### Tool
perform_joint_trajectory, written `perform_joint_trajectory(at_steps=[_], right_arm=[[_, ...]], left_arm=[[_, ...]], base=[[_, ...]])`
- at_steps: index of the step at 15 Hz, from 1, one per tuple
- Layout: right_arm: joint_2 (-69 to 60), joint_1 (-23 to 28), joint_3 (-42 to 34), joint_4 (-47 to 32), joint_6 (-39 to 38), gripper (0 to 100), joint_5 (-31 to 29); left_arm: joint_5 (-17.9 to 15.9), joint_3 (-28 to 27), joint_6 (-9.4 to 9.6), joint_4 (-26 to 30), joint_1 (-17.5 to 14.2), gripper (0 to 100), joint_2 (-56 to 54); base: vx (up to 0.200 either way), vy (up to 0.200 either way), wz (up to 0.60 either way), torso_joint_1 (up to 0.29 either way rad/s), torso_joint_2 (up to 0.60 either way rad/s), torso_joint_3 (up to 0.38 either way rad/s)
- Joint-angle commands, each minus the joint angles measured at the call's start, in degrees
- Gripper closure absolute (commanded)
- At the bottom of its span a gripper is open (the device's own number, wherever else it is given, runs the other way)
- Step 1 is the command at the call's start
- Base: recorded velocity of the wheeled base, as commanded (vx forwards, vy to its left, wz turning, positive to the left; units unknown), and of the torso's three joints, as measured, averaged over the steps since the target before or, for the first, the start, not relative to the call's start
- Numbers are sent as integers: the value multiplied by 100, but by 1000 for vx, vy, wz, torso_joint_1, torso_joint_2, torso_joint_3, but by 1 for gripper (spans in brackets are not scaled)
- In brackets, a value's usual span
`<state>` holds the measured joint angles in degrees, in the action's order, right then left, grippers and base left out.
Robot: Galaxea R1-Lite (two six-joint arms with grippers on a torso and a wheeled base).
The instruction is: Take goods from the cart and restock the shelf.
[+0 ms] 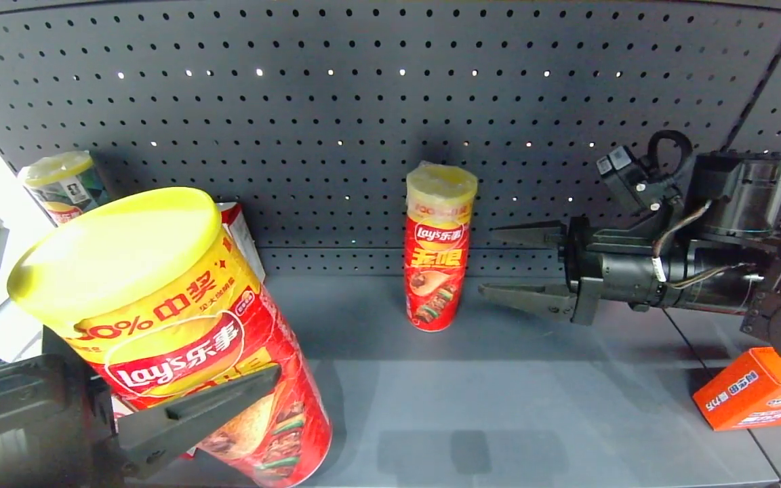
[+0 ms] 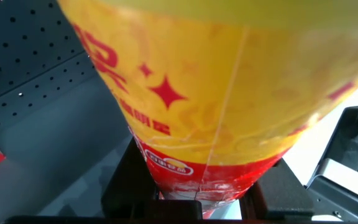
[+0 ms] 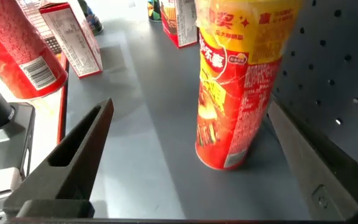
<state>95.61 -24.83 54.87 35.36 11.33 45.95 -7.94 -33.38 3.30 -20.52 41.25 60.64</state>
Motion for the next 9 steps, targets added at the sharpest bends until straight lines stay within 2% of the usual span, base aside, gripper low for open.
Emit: perform_joint_trajectory(at_steps=[1, 9], right_arm=[[256, -4, 147, 23, 1, 0, 55], [819, 40, 463, 129, 19, 0, 55]], left_arm=[[-15, -11, 4, -5, -74, 100, 10], [-6, -2, 4, -5, -91, 100, 10]], base=[[0, 0, 0, 0, 0, 0], [0, 0, 0, 0, 0, 0]])
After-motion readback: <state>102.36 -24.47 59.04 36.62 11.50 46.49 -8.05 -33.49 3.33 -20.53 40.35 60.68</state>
